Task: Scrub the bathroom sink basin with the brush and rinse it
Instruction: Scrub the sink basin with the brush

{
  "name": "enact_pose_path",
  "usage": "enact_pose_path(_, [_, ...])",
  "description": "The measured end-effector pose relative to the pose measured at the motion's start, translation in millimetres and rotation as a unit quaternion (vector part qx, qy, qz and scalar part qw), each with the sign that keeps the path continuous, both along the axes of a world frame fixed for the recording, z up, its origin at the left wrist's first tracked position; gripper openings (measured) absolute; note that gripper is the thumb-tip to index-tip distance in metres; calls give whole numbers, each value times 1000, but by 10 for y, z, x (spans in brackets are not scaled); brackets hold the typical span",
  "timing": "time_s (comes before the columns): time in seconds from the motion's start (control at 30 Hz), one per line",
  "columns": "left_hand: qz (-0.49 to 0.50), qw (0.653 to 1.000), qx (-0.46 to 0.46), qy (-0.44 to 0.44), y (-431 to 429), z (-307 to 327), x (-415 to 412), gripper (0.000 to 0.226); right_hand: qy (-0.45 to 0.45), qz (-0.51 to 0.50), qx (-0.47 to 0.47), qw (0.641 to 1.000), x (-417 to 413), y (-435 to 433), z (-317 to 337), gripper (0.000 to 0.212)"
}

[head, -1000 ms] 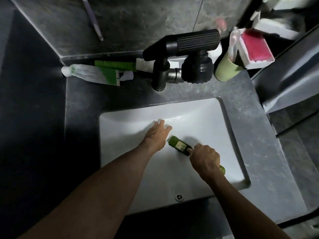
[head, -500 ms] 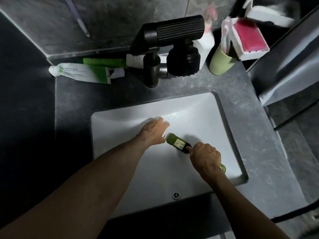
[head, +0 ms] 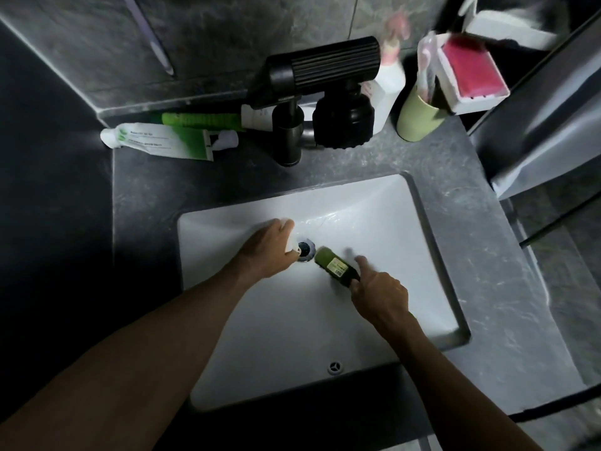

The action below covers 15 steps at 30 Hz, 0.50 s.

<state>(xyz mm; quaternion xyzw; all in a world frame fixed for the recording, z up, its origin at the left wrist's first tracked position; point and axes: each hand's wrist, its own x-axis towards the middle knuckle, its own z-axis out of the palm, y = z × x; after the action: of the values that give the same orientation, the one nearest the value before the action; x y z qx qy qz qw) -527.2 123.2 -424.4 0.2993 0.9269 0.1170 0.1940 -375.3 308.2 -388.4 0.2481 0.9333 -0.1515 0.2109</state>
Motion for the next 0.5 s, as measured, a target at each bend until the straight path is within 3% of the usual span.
enact_pose_path(0.07, [53, 998, 24, -14, -159, 3, 92, 30, 4, 68, -20, 997, 37, -20, -33, 57])
enact_pose_path(0.23, [148, 988, 13, -34, -462, 17, 214, 31, -11, 178, -82, 981, 7, -234, -75, 52])
enact_pose_path(0.3, [164, 986, 17, -41, -528, 48, 213, 36, -7, 196, -50, 979, -81, -249, -119, 50])
enact_pose_path(0.4, [164, 984, 33, -66, -604, 114, 209, 38, 6, 110, 86, 990, -292, -106, -116, 52])
enact_pose_path(0.5, [153, 985, 38, -70, -672, 165, 207, 41, 1, 55, 99, 994, -351, -244, -93, 49])
